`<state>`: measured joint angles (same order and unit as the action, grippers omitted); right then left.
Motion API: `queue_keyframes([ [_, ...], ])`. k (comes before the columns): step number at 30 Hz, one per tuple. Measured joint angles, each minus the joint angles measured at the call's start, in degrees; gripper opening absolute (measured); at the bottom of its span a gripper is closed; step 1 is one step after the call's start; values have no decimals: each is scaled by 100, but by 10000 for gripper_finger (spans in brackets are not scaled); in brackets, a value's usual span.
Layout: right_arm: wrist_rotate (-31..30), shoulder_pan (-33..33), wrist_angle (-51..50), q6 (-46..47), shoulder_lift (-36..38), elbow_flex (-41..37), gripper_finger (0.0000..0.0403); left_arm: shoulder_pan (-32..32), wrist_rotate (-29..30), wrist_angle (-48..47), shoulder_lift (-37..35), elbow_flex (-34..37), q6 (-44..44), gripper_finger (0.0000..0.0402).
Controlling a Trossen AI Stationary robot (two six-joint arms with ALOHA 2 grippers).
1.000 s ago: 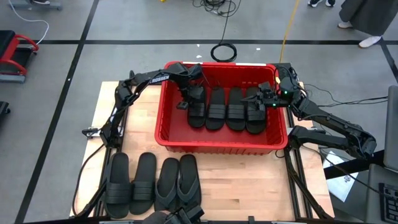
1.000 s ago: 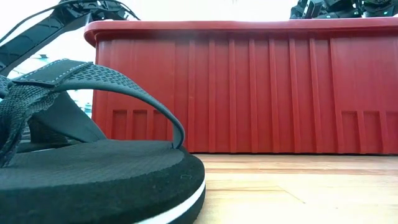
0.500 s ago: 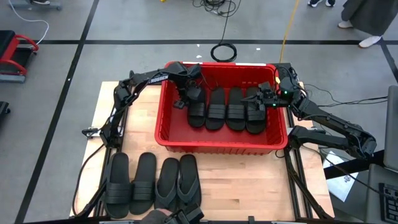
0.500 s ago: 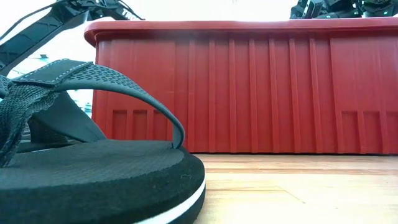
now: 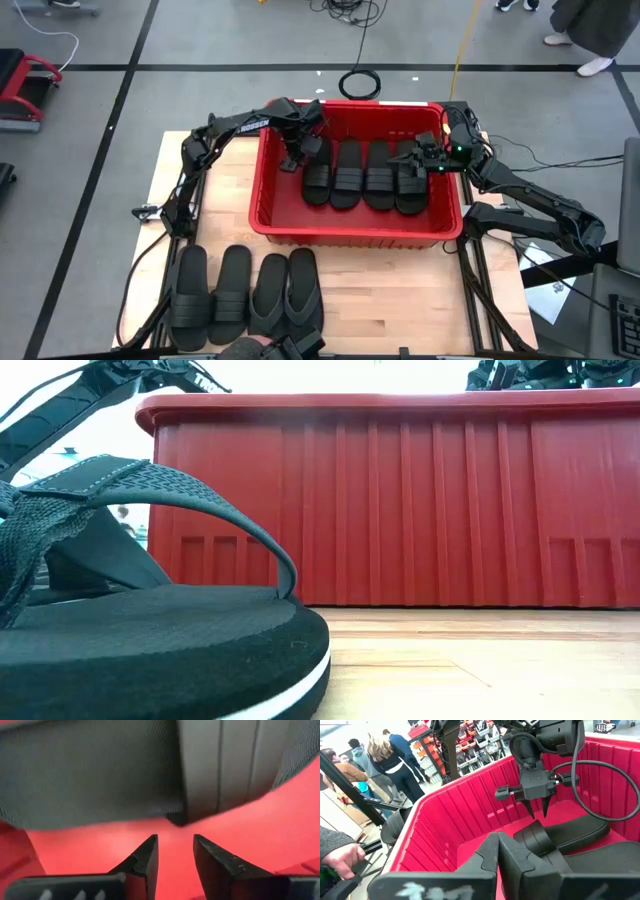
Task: Pick and place slides into bin
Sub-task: Put the right slide into the bin
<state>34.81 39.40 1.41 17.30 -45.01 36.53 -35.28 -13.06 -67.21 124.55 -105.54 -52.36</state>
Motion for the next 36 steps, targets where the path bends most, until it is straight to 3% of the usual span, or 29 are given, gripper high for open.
queue_keyframes([
  [8, 0, 0, -2, 66, 0, 0, 0, 14, 350, -118, -348, -7, 18, 124],
  [13, 0, 0, -1, 30, -1, 0, 0, 15, -65, 648, -695, -7, 332, 129],
  [18, -10, 0, 0, 3, 0, 0, 0, 13, -347, 1549, -795, -15, 898, 161],
  [22, -11, 0, 0, 23, -2, 0, 0, -33, -1052, 1494, -764, -15, 1574, 207],
  [28, -15, 0, 0, 42, -2, 0, 0, -16, -1530, 1038, -743, -9, 1388, 270],
  [36, -20, 0, 2, 46, -2, 0, 0, -11, -1678, 804, -336, -7, 1342, 274],
])
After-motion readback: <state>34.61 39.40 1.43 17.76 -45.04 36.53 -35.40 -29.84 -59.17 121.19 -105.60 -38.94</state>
